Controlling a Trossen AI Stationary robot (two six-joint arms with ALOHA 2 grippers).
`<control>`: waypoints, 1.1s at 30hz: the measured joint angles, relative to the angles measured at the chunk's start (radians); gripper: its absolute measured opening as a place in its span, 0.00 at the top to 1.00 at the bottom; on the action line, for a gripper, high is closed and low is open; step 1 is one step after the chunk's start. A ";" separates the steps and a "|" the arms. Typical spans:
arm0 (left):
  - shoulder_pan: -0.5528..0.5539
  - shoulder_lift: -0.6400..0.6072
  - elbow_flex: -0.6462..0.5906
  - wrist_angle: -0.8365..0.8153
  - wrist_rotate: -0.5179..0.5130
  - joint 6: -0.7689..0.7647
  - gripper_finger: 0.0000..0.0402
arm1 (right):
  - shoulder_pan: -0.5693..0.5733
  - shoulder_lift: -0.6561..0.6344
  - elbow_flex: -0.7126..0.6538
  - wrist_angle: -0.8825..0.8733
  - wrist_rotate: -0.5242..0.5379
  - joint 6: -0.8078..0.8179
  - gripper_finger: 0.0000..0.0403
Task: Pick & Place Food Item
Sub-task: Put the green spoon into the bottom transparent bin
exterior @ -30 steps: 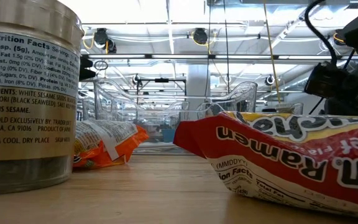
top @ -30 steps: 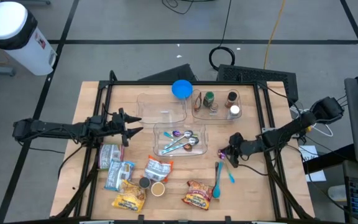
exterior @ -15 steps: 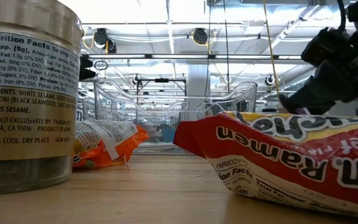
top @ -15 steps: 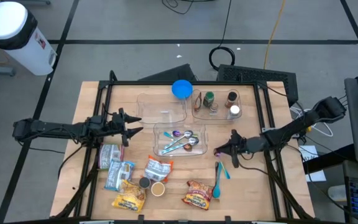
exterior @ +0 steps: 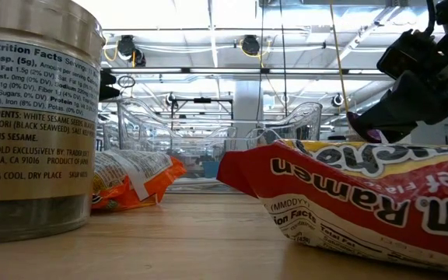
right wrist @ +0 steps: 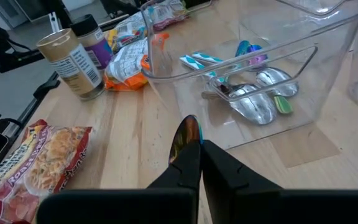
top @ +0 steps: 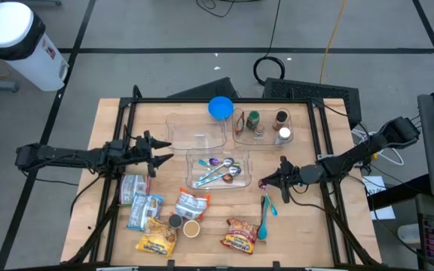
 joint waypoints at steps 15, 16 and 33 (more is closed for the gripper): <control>0.000 0.000 0.000 0.000 0.000 0.000 0.40 | 0.000 0.000 0.000 0.002 0.000 0.000 1.00; 0.000 0.000 0.000 0.000 0.000 0.000 0.40 | 0.000 0.000 0.000 0.010 0.000 0.000 1.00; 0.000 0.000 0.000 0.000 0.000 0.000 0.40 | -0.083 0.050 0.270 0.384 0.000 -0.445 1.00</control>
